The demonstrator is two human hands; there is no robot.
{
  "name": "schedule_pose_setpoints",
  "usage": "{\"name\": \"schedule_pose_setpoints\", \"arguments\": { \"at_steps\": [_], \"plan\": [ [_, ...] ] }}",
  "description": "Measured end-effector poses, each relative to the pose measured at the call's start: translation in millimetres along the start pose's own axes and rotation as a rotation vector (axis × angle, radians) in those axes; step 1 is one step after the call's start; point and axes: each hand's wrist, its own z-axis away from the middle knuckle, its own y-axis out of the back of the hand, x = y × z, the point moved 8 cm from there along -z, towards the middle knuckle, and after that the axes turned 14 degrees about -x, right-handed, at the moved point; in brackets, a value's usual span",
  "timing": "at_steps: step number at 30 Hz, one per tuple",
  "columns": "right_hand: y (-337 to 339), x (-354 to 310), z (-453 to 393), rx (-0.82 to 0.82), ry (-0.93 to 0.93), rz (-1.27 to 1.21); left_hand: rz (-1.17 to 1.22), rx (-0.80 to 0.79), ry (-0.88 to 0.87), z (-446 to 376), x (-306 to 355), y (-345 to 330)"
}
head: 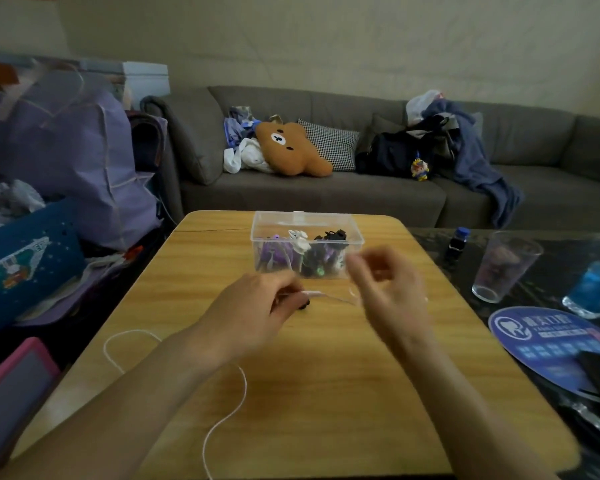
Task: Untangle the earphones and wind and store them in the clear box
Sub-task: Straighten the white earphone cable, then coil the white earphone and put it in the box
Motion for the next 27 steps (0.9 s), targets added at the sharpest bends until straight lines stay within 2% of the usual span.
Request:
{"name": "schedule_pose_setpoints", "arguments": {
  "at_steps": [2, 3, 6, 8, 11, 13, 15, 17, 19, 21, 23, 24, 26, 27],
  "plan": [
    [-41.0, -14.9, 2.9, -0.291, 0.071, -0.002, -0.013, 0.033, -0.079, 1.4, 8.3, 3.3],
    [-54.3, -15.2, 5.0, -0.374, 0.063, 0.023, -0.019, 0.053, -0.086, 2.5, 8.4, 6.4],
    [-60.9, -7.0, 3.0, -0.406, -0.040, 0.045, -0.049, -0.015, -0.002, 3.1, 1.2, 6.4],
    [-47.7, 4.6, -2.7, -0.338, -0.110, 0.010, -0.089, -0.097, 0.085, 4.6, -7.7, 3.8],
    [1.8, 35.9, -11.8, 0.006, -0.238, 0.042, -0.073, -0.114, 0.197, 9.5, -30.1, 12.9],
    [31.9, 67.8, -3.2, 0.203, -0.427, 0.060, -0.038, -0.082, 0.244, 15.0, -46.9, 23.9],
    [44.2, 94.5, 8.1, 0.261, -0.577, 0.033, 0.001, -0.057, 0.285, 20.0, -64.1, 34.0],
    [45.8, 103.0, 13.8, 0.240, -0.666, 0.195, 0.027, -0.011, 0.303, 23.0, -73.7, 41.9],
    [36.5, 82.7, 8.5, 0.225, -0.568, 0.367, 0.056, 0.045, 0.288, 23.4, -71.3, 44.7],
    [11.6, 39.5, 0.0, 0.183, -0.277, 0.309, 0.087, 0.044, 0.241, 19.0, -58.3, 38.0],
    [-32.8, -6.5, -0.8, -0.040, 0.014, 0.175, 0.106, -0.002, 0.189, 13.0, -43.8, 24.8],
    [-56.8, -22.1, 3.2, -0.188, 0.099, 0.135, 0.118, -0.025, 0.160, 9.8, -37.2, 18.2],
    [-94.4, -32.8, 11.3, -0.438, 0.146, 0.043, 0.141, -0.059, 0.116, 6.3, -29.0, 9.5],
    [-101.9, -30.7, 12.0, -0.493, 0.122, -0.017, 0.152, -0.082, 0.115, 4.9, -29.1, 5.6]
  ]
}}
